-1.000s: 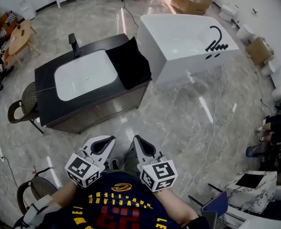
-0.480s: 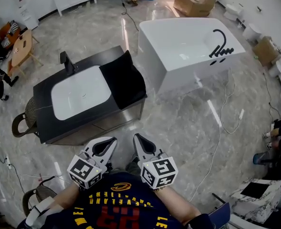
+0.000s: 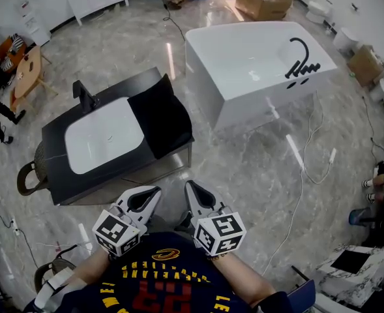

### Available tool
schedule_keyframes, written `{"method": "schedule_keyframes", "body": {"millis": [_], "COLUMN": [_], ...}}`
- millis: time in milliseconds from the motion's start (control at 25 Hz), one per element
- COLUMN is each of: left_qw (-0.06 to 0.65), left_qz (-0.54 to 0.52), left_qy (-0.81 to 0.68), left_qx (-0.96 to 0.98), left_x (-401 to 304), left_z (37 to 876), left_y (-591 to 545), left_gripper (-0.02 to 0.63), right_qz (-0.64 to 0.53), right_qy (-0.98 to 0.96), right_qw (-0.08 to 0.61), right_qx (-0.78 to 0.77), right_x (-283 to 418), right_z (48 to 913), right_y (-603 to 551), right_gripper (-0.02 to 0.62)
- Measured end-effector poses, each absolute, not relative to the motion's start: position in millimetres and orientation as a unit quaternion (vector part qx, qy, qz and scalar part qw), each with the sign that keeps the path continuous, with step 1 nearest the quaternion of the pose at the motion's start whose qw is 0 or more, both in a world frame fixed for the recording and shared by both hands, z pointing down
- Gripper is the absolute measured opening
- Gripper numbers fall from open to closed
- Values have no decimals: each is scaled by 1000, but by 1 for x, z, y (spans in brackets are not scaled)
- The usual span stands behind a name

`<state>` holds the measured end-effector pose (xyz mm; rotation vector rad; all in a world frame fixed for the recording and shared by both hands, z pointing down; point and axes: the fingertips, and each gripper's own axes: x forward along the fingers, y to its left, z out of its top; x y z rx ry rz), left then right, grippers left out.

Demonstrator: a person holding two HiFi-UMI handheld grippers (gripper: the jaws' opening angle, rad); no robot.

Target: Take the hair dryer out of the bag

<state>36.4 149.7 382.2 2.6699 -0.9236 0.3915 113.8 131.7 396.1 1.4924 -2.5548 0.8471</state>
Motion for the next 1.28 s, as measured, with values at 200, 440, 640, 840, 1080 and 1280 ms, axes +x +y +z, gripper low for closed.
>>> {"method": "schedule_keyframes", "body": {"millis": [200,440,640,840,1080,1280], "left_qw": [140,155,159,158,174,176], "left_qz": [147,152,154,165,213,261], "left_qy": [-306,-274,-250,-248,-228,-207], "left_qx": [930,937,942,941,934,926], "left_x": [37,44,46,29,14,21], "left_z": [384,393,399,414,461,510], "left_y": [131,83,42,4,-39,-63], "left_gripper": [6,6,6,6,8,9], "right_qz": [285,306,316,317,328,325], "right_qy": [-820,-791,-771,-755,-727,-710], "right_qw": [30,31,34,31,35,48], "right_qx": [494,529,552,573,602,623], "right_x": [114,126,128,120,116,132], "right_z": [401,411,417,418,421,425], "right_y": [116,82,53,24,-5,-20], "right_gripper": [9,9,9,9,9,9]}}
